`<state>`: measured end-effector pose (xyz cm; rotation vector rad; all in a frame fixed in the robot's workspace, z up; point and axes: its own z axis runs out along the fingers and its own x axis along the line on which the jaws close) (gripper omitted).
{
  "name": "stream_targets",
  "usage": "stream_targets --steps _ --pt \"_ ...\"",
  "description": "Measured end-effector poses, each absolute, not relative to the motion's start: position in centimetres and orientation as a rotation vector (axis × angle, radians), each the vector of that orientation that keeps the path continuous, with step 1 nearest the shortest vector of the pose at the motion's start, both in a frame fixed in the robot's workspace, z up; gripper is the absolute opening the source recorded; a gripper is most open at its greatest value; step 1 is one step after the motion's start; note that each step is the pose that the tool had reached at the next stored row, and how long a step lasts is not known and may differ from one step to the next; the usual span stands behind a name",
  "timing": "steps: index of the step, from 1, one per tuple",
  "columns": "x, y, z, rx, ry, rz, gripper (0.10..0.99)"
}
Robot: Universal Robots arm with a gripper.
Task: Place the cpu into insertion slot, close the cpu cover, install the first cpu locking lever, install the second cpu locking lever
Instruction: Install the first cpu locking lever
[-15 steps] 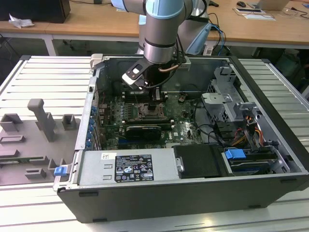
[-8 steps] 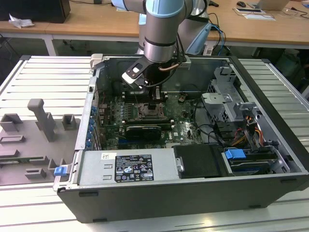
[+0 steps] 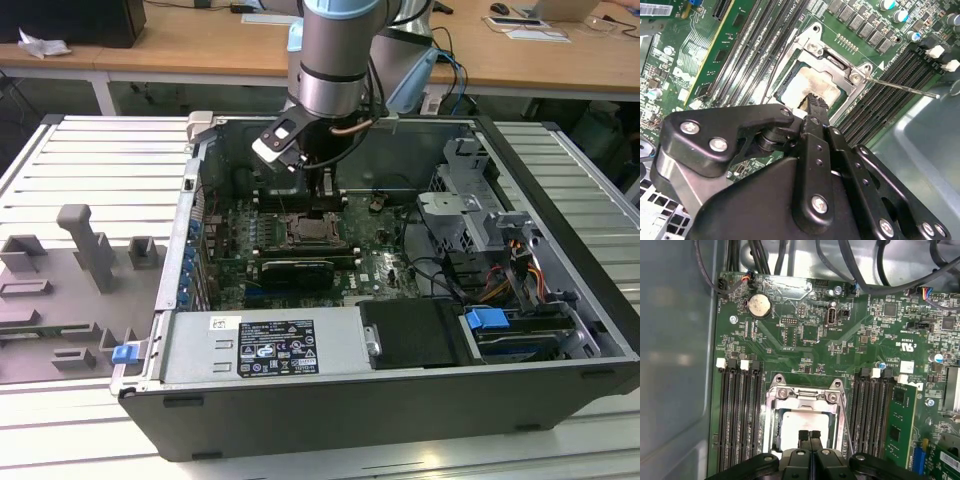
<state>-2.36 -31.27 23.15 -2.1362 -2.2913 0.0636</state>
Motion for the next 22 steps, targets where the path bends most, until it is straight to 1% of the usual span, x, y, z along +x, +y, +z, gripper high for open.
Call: stream_targets --steps 22 --pt "-2.4 -31.2 24.4 -2.139 -2.295 0.072 0.106"
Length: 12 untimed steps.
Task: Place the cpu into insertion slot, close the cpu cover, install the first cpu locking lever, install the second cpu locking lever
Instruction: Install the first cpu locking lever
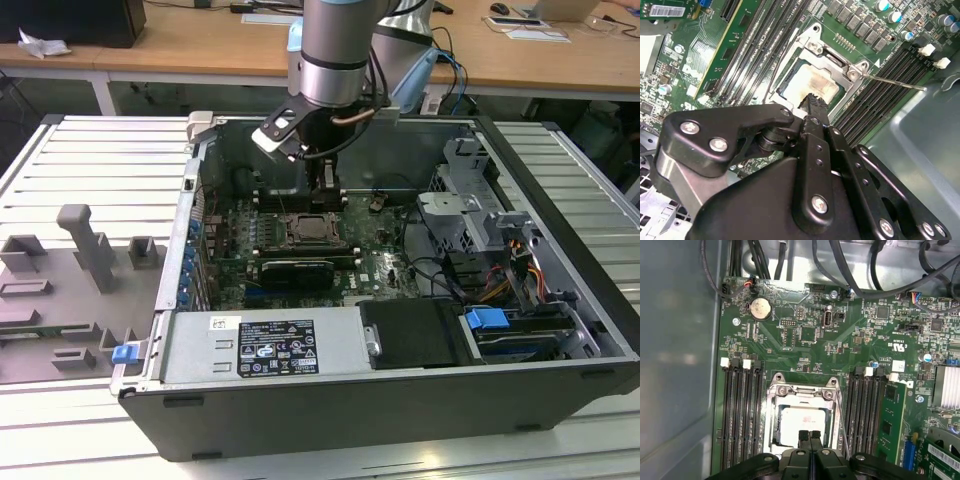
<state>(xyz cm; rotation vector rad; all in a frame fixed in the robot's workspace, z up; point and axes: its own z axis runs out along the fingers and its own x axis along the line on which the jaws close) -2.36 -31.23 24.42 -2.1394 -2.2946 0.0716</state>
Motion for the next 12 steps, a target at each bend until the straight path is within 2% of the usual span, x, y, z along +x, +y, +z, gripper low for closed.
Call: stream_targets --steps 12 --pt "-2.4 -31.2 25.6 -2.140 -2.295 0.072 0.106"
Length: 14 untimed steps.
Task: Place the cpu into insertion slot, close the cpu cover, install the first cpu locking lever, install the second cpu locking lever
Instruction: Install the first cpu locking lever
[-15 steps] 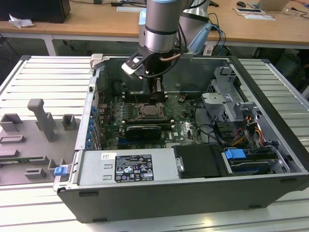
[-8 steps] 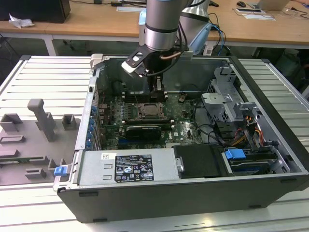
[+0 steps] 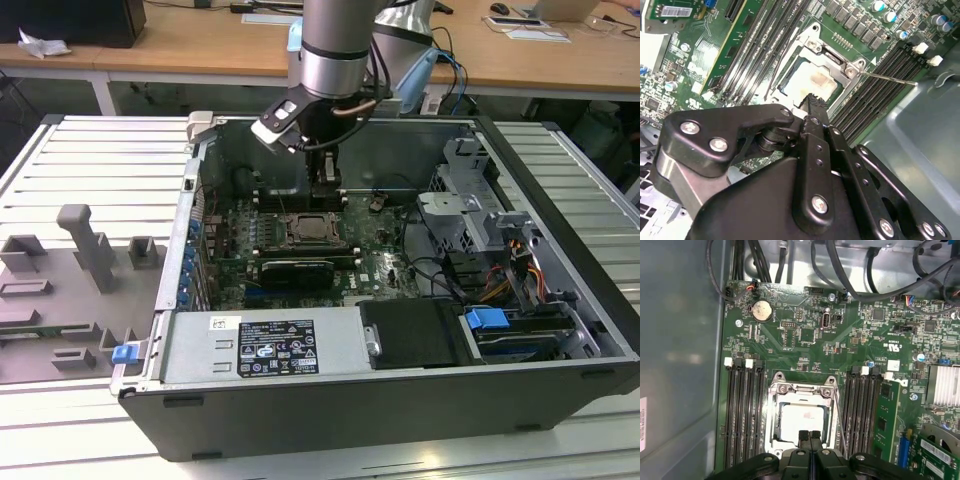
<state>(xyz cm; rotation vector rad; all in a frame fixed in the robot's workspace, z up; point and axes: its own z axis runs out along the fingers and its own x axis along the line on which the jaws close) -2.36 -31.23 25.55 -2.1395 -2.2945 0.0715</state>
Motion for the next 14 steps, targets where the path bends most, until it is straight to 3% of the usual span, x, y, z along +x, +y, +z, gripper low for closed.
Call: stream_targets --steps 14 --pt "-2.4 -31.2 26.9 -2.140 -2.295 0.072 0.106"
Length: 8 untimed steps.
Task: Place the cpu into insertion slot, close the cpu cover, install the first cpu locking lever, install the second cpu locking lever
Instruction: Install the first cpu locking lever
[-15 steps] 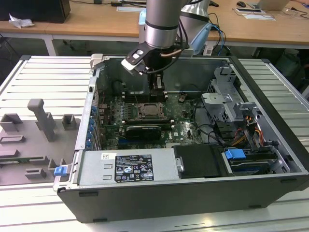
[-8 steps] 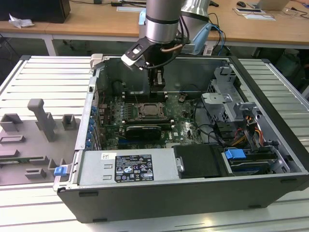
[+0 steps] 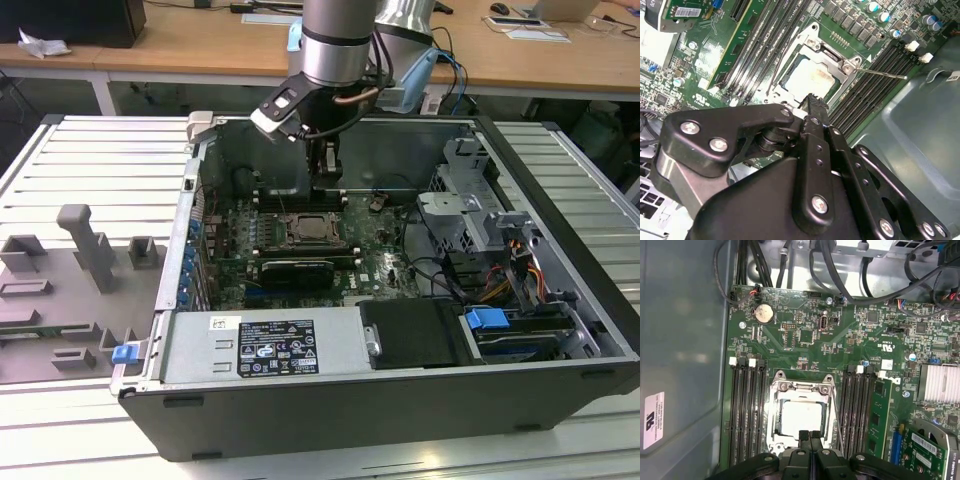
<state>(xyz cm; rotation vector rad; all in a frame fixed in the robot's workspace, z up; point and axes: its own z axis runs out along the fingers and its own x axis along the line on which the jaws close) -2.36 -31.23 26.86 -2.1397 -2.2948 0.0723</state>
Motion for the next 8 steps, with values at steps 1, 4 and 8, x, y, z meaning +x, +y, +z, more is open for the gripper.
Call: stream_targets --steps 1,4,8 --pt "-2.4 -31.2 27.0 -2.140 -2.295 0.072 0.106" --pt "-2.4 -31.2 27.4 -2.140 -2.295 0.072 0.106" --pt "-2.4 -31.2 28.4 -2.129 -2.319 0.061 0.106"
